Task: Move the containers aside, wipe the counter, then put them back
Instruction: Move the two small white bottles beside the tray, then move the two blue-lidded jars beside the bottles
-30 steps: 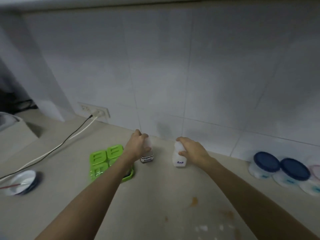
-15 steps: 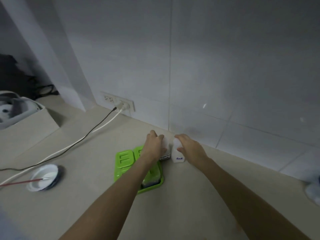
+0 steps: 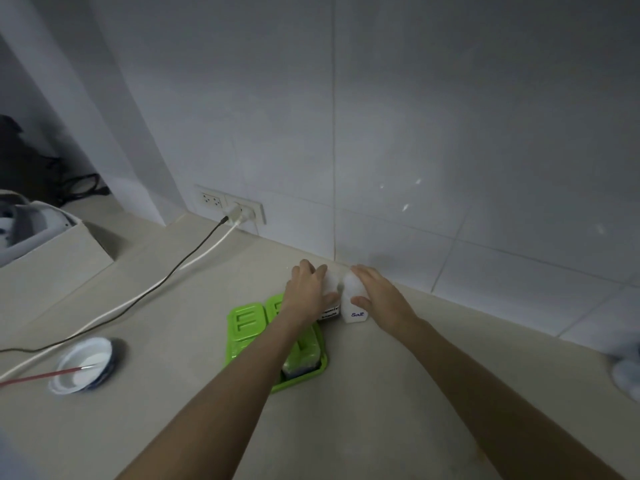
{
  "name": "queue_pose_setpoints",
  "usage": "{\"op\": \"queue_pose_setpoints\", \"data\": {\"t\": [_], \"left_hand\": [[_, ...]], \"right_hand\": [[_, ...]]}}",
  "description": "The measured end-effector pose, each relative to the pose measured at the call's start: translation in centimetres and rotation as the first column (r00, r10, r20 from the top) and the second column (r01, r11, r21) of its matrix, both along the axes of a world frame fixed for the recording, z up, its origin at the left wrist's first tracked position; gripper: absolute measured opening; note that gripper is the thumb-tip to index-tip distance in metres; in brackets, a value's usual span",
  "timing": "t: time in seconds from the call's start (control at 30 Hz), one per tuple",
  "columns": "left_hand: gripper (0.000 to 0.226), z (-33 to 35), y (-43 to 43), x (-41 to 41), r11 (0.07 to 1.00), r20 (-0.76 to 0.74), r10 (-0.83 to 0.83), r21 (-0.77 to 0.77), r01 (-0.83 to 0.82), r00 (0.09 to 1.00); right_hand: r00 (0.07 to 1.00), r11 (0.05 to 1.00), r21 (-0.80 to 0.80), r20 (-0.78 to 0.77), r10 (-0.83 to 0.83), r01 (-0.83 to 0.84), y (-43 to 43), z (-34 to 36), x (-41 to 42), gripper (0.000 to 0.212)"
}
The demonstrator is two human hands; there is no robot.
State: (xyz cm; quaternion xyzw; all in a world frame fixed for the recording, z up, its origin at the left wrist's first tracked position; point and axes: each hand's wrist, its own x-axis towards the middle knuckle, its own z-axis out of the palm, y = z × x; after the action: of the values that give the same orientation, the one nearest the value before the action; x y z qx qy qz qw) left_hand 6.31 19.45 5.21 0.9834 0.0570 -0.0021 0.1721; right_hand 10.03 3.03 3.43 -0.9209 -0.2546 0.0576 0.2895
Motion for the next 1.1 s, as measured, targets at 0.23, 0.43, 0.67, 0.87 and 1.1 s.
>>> {"op": "queue_pose_setpoints", "data": {"t": [0.23, 0.43, 0.67, 0.87, 1.1], "left_hand": [[0.047, 2.7, -2.7, -2.2, 0.950, 0.093, -0.022, 0.311, -0.008, 0.995], [0.042, 3.2, -11.5, -4.3, 0.948, 0.133, -0.180, 0.287, 0.136, 0.975], [0.034, 1.8, -27.1, -5.7, 0.871, 0.131, -0.438, 0.307, 0.383, 0.890], [0.044, 1.8, -40.3, -5.3, 0.867, 0.138, -0.496, 0.125, 0.482, 0.857], [0.065, -1.0, -48.9, -2.4, 0.860, -0.029, -0.495, -0.160, 0.484, 0.869]], "right_hand": [[0.984, 0.981, -0.078, 0.025, -0.176, 0.178, -7.8, -0.2, -4.3, 0.062], [0.953, 0.939, -0.180, -0.025, -0.303, 0.294, -20.1, -0.5, -9.1, 0.058], [0.899, 0.841, -0.342, 0.026, -0.437, 0.419, -37.6, 1.6, -14.9, 0.055], [0.858, 0.765, -0.398, 0.154, -0.489, 0.507, -48.2, 2.4, -15.4, 0.057], [0.832, 0.700, -0.450, 0.266, -0.488, 0.554, -52.5, -0.6, -10.4, 0.070]]}}
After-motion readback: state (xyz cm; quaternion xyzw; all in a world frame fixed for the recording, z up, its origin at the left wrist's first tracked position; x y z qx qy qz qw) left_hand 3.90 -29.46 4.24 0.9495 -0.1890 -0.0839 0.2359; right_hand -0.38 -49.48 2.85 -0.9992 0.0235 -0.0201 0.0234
